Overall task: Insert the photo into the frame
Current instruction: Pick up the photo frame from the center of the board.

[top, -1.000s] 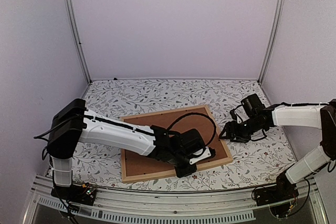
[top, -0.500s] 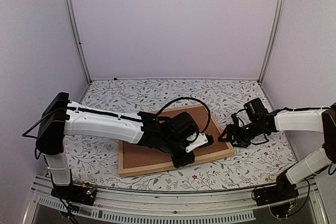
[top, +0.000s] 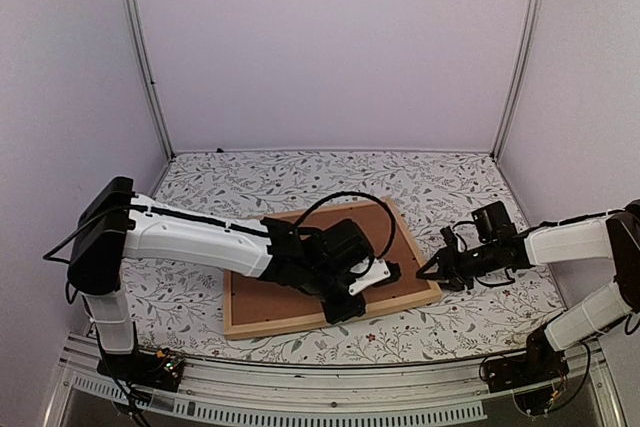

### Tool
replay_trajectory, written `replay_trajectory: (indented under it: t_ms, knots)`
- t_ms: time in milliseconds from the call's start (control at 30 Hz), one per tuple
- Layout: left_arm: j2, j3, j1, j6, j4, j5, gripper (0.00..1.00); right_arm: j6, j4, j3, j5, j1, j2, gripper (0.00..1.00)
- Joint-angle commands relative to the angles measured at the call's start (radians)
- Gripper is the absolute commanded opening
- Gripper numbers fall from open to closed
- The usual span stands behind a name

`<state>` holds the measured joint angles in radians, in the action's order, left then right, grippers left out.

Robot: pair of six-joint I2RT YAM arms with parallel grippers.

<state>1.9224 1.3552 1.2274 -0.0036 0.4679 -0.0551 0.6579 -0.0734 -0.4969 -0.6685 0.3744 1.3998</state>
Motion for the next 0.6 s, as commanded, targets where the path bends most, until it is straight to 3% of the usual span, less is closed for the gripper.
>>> replay_trajectory:
  t_ms: [0, 267, 467, 567]
  knots:
    - [-0.029, -0.021, -0.019, -0.034, -0.066, 0.009, 0.07, 0.022, 0.053, 0.003, -0.052, -0.017, -0.037, 0.35]
    - [-0.02, -0.048, -0.015, -0.053, -0.078, 0.039, 0.14, 0.018, 0.024, -0.029, -0.06, -0.024, -0.09, 0.18]
    - [-0.04, -0.048, 0.035, -0.057, -0.084, 0.273, 0.55, 0.018, -0.005, -0.082, -0.075, -0.025, -0.095, 0.1]
    - [-0.033, -0.035, 0.073, -0.033, -0.076, 0.381, 0.7, 0.019, -0.033, -0.121, -0.092, -0.024, -0.092, 0.07]
